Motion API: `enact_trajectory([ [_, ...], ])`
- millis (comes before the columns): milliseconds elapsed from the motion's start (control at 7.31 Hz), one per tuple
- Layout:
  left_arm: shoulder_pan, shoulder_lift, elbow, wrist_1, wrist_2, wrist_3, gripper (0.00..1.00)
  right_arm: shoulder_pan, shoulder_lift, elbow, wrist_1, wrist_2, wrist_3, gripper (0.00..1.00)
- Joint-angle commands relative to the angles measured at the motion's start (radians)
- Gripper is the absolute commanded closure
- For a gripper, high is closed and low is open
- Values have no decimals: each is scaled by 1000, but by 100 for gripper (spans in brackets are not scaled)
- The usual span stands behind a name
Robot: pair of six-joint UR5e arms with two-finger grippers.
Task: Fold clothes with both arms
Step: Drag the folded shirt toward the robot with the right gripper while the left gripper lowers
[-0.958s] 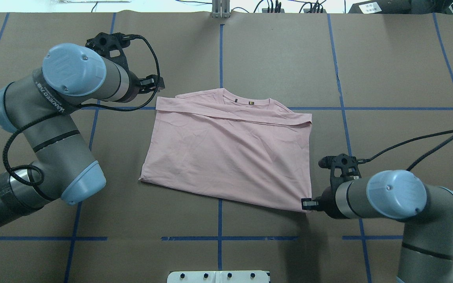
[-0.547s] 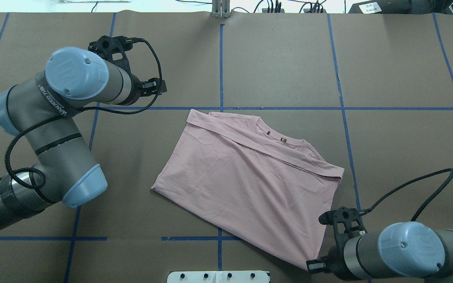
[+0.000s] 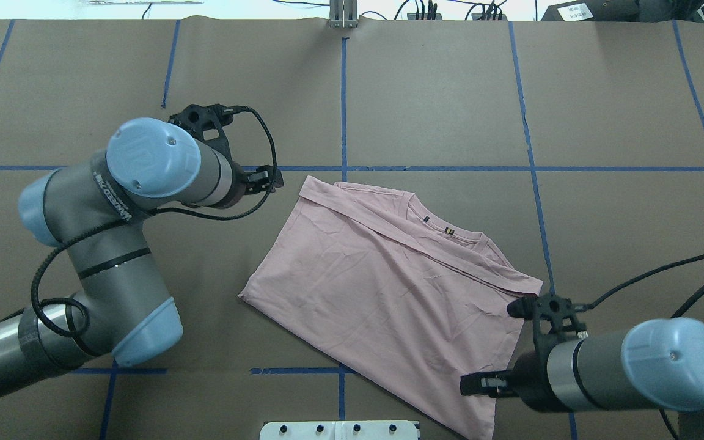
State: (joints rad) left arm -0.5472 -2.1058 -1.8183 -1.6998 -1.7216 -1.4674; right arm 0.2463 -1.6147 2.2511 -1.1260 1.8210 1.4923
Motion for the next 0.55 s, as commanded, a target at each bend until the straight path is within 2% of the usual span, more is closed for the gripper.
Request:
enact_trajectory([
  [0, 139, 13, -10, 44, -12, -228, 0, 144, 19, 12, 0, 1, 2, 0],
  [137, 180, 19, -9, 66, -4, -270, 1, 166, 16, 9, 0, -3, 2, 0],
  [411, 190, 21, 14, 86, 20, -277, 4, 172, 21, -10, 0, -3, 2, 0],
])
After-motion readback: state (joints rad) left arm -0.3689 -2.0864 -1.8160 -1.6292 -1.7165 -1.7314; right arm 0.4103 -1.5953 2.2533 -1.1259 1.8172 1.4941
